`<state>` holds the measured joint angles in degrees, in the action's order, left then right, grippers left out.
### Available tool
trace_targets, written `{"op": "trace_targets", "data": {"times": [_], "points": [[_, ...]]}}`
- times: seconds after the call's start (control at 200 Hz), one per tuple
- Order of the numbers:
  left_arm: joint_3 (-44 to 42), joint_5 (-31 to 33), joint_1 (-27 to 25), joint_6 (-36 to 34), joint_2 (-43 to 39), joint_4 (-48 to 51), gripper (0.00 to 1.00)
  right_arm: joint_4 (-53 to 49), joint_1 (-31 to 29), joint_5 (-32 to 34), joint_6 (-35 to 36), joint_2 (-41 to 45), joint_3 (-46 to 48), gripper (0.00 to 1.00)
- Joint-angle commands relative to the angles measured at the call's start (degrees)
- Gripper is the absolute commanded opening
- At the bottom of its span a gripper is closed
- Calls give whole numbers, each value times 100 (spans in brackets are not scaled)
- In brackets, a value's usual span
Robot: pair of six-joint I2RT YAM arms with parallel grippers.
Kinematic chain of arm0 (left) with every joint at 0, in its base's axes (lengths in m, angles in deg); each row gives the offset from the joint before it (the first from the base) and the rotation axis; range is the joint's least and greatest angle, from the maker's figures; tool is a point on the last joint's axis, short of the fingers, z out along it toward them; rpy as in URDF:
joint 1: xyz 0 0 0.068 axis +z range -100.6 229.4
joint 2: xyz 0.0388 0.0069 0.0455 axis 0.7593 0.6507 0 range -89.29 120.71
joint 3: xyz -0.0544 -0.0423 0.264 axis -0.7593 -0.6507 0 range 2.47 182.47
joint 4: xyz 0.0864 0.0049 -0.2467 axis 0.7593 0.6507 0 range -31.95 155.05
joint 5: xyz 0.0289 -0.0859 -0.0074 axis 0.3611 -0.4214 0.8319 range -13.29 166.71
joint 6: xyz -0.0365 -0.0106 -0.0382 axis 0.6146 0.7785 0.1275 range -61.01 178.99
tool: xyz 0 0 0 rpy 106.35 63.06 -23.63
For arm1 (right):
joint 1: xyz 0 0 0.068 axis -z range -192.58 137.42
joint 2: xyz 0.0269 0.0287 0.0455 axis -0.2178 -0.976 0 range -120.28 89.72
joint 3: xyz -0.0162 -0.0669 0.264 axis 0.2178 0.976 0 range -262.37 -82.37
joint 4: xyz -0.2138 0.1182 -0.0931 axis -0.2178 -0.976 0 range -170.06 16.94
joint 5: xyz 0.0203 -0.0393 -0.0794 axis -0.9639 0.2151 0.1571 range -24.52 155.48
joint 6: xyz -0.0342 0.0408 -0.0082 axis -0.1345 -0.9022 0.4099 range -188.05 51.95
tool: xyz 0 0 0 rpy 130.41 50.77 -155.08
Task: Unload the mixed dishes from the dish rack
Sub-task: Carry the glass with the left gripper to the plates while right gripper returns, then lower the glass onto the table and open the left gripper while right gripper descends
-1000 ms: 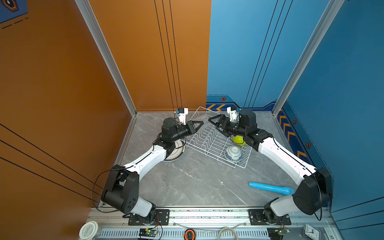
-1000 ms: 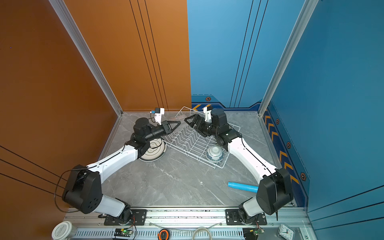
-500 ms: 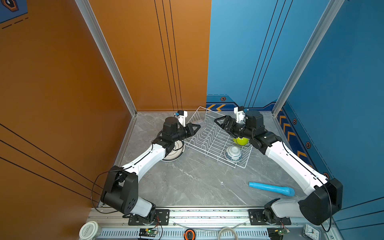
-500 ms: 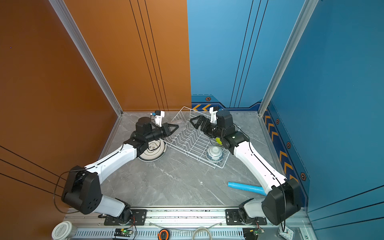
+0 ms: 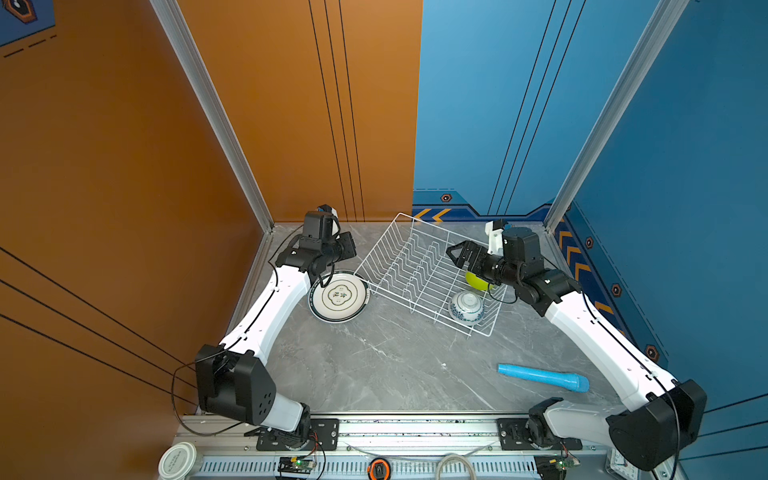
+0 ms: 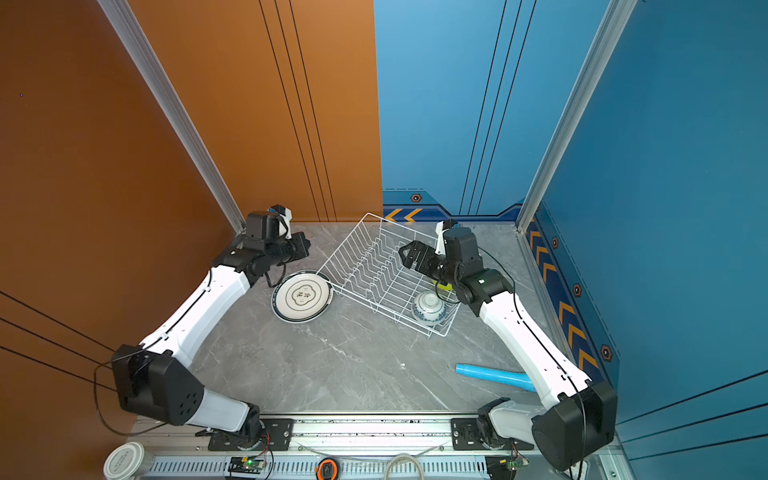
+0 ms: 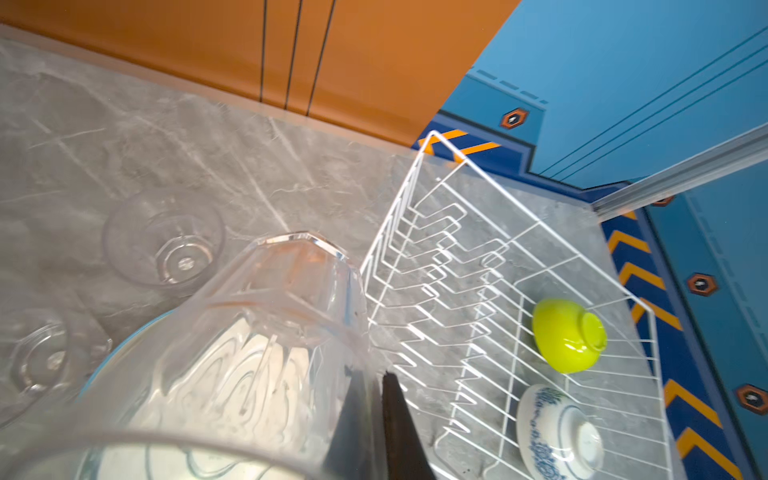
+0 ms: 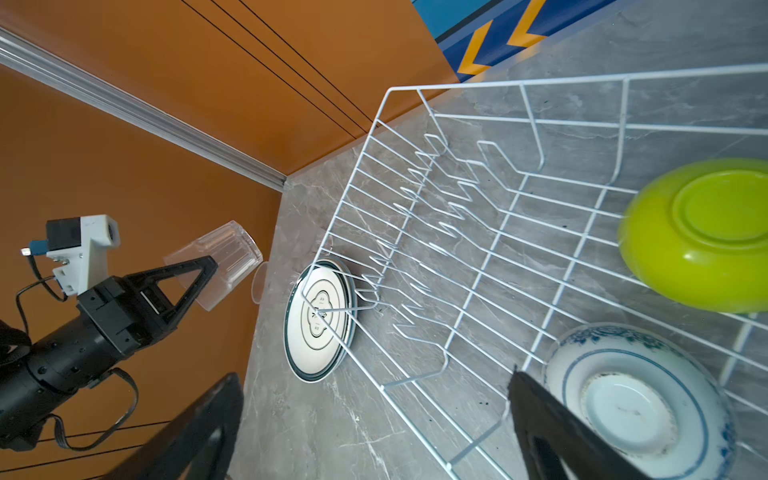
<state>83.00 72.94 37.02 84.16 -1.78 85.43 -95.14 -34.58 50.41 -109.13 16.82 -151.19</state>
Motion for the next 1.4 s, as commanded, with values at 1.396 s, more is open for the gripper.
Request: {"op": "trace_targets", "data": {"times": [1.396], "points": [[3831, 668, -11, -1532, 3960, 2234, 0, -405, 553, 315, 510, 329, 1063, 100]]}}
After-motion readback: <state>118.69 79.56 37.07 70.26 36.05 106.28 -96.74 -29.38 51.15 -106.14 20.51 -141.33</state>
